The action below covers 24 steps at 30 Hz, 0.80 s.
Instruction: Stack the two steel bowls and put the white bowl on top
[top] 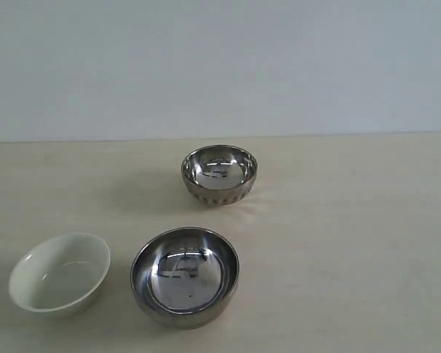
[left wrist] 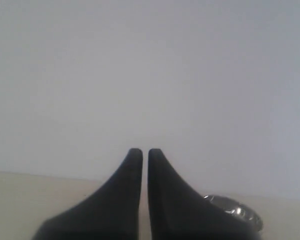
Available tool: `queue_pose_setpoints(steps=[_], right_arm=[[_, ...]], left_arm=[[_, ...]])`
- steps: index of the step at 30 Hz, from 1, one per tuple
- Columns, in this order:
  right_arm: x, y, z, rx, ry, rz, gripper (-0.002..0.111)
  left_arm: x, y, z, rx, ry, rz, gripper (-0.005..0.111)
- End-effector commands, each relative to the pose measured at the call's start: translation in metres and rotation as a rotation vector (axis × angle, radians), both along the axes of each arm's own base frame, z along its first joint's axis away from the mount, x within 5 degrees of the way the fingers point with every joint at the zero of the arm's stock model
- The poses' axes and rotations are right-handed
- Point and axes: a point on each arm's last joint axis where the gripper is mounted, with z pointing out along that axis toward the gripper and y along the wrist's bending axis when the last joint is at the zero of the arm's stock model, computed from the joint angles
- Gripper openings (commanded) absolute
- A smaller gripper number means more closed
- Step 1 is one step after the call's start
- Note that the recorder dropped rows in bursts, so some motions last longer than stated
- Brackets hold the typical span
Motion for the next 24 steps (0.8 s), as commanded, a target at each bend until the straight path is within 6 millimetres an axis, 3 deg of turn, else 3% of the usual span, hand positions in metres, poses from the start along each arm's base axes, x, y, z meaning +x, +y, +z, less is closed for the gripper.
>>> queue_pose_setpoints(steps=[1,11,24], right_arm=[[0.000,0.000,0.001,-0.004,-0.015,-0.004,0.000],[0.000,0.000,0.001,-0.005,-0.013,-0.004,0.000],[0.000,0.000,0.001,-0.005,-0.013,-0.004,0.000]], left_arm=[[0.004,0.001,-0.017,0.147,0.085,0.029,0.004],[0.010,0.005,-0.063,0.081,0.196,0.065,0.004],[0.008,0.011,-0.080,0.103,0.375,0.162,0.004]])
